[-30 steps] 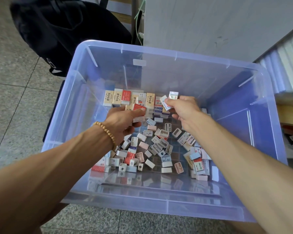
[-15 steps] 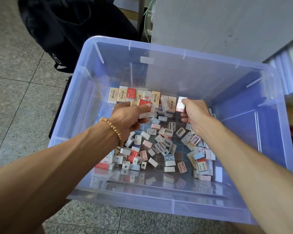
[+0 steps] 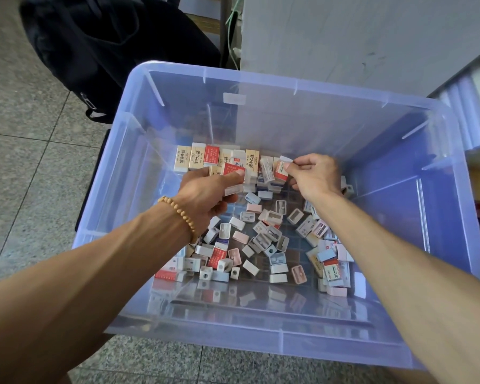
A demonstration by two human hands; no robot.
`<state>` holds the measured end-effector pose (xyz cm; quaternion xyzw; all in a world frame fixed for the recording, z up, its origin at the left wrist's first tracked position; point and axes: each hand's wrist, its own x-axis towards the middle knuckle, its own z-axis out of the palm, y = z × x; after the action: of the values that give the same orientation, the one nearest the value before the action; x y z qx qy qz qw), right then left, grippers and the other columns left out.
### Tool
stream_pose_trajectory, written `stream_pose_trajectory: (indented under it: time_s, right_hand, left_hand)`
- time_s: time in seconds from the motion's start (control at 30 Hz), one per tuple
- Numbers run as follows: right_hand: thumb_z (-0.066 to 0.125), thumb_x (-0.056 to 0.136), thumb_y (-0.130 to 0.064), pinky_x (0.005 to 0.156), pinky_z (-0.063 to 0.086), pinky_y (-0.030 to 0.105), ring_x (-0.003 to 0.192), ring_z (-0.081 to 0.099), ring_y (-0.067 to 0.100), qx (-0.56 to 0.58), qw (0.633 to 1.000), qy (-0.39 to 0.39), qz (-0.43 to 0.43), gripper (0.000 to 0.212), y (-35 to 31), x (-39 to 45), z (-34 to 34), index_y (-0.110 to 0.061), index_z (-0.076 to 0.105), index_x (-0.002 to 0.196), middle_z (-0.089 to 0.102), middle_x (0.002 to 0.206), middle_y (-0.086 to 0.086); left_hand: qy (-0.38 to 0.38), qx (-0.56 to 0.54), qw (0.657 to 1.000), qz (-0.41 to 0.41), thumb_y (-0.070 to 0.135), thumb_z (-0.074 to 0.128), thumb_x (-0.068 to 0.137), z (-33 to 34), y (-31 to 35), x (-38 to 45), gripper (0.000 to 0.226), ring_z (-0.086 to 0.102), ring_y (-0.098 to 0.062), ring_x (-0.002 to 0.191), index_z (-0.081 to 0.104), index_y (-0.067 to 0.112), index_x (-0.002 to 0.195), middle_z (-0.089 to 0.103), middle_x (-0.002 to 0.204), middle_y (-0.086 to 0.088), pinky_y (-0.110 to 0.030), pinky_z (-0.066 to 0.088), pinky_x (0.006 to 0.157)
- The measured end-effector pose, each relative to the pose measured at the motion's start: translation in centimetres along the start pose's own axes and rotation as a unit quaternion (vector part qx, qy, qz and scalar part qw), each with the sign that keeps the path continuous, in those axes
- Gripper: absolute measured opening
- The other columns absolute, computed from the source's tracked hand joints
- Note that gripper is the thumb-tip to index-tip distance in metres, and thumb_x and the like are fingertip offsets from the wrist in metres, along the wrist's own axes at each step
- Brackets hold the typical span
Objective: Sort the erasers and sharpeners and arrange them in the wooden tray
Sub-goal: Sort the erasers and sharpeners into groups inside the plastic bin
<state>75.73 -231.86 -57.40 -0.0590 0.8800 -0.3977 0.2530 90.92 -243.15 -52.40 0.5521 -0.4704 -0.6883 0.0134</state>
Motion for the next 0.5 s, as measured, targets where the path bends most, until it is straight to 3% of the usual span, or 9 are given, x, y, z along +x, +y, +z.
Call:
stream_pose_trajectory:
  time_s: [0.07, 0.27, 0.5]
  right_hand:
    - [0.075, 0.084, -0.036, 0.083, 0.057, 0.042, 0.084, 0.068, 0.02, -0.047, 0.998, 0.031, -0.029, 0.018, 0.1, -0.4, 0.0, -0.025, 0.062, 0.077, 0.071, 0.086, -0.003]
    - [0.074, 0.078, -0.059, 0.065, 0.037, 0.028, 0.088, 0.049, 0.016, -0.214, 0.966, 0.008, -0.144, 0.047, -0.5, -2.3, 1.0, -0.025, 0.056, 0.105, 0.048, 0.108, -0.001]
    - [0.07, 0.088, -0.042, 0.074, 0.038, 0.028, 0.095, 0.054, 0.018, -0.166, 0.98, 0.02, -0.105, 0.022, -0.1, -2.0, 0.7, -0.024, 0.059, 0.096, 0.056, 0.11, -0.002]
  left_hand:
    - [-0.001, 0.001, 1.0, -0.001, 0.022, 0.08, 0.08, 0.0, 0.0, 0.0, 0.03, 0.062, -0.012, 0.06, 0.065, 0.008, 0.102, 0.073, 0.093, -0.008, -0.019, 0.044, 0.044]
    - [-0.004, 0.005, 1.0, 0.004, 0.022, 0.079, 0.081, 0.0, 0.1, -0.2, 0.027, 0.061, -0.012, 0.063, 0.065, 0.009, 0.099, 0.072, 0.093, -0.007, -0.02, 0.044, 0.046]
    - [-0.009, 0.01, 1.0, 0.01, 0.022, 0.078, 0.082, 0.0, 0.1, -0.6, 0.023, 0.061, -0.012, 0.062, 0.064, 0.009, 0.094, 0.071, 0.088, -0.006, -0.02, 0.045, 0.049]
